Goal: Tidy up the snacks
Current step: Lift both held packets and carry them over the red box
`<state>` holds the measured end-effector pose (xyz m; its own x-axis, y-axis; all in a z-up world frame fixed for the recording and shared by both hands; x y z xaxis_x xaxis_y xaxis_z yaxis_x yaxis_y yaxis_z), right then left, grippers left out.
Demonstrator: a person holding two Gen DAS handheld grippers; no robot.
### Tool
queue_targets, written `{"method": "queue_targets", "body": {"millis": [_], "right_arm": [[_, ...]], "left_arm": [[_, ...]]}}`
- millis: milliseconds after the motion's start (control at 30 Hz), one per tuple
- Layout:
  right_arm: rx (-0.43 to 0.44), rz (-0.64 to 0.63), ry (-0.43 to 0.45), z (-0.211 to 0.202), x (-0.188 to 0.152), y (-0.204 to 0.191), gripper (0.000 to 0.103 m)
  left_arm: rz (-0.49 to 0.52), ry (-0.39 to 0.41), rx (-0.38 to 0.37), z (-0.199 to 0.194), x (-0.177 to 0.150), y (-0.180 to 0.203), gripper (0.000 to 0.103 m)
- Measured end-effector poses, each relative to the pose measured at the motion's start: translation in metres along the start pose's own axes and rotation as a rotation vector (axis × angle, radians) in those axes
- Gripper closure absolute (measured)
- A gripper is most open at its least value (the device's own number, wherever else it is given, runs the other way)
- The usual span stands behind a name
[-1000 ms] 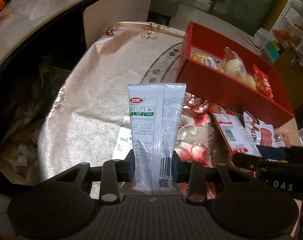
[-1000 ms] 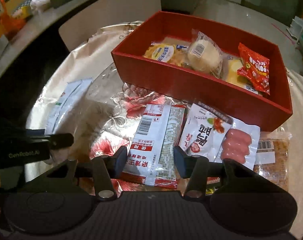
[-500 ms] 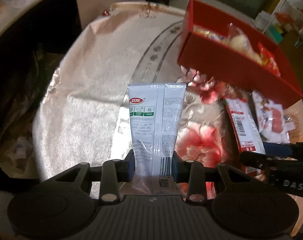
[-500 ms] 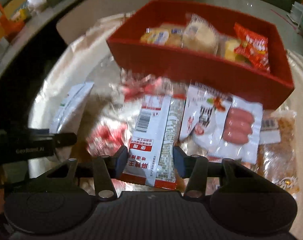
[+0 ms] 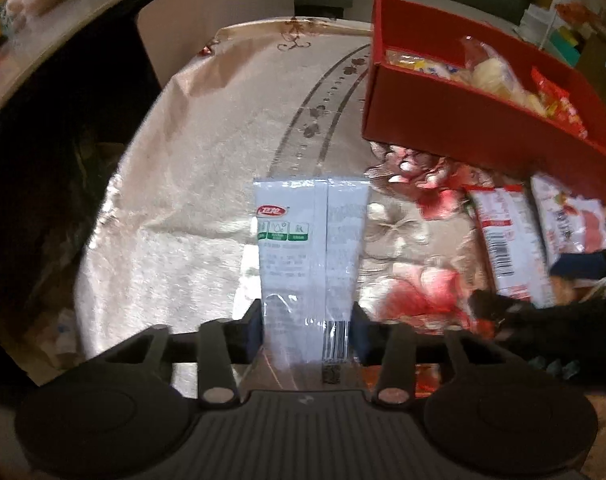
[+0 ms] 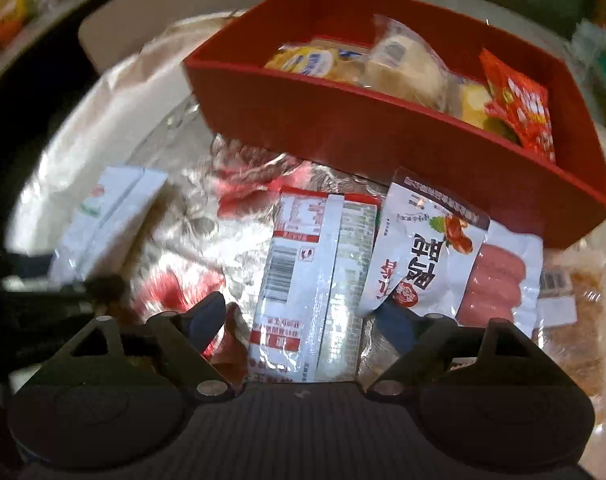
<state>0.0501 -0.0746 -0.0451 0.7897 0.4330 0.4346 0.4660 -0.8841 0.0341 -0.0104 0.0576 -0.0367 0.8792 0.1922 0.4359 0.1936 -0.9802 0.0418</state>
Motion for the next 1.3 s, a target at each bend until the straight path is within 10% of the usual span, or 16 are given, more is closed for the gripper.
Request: {"method": "queue_targets", "body": {"millis": [67, 333, 1300], "right_arm": [[-0.004, 0.001, 0.0, -0.004, 0.0, 0.002, 0.035], [0.092, 0.088, 0.02, -0.019, -0.003, 0.024, 0.047], [0.471, 0.337, 0.13, -0.058, 0.003, 0.049, 0.048]], "left_arm": [[0.006, -0.004, -0.021, -0.002, 0.0, 0.001, 0.073], [-0.073, 0.033, -0.119, -0.023, 0.004, -0.007, 0.075], [-0.132, 0.102, -0.28, -0.054, 0.014, -0.013, 0.075]]}}
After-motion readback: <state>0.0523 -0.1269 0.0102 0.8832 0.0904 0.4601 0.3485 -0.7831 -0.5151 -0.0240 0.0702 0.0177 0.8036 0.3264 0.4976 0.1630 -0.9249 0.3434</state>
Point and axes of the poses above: each gripper's, at about its wrist camera, not at the fingertips, and z roughly the way its jaws point, y to its right, x to its top, the point moved 1 cm from there along z, roughly the way its jaws point, and after that the axes turned 2 degrees about -x, right-handed, at the moved point
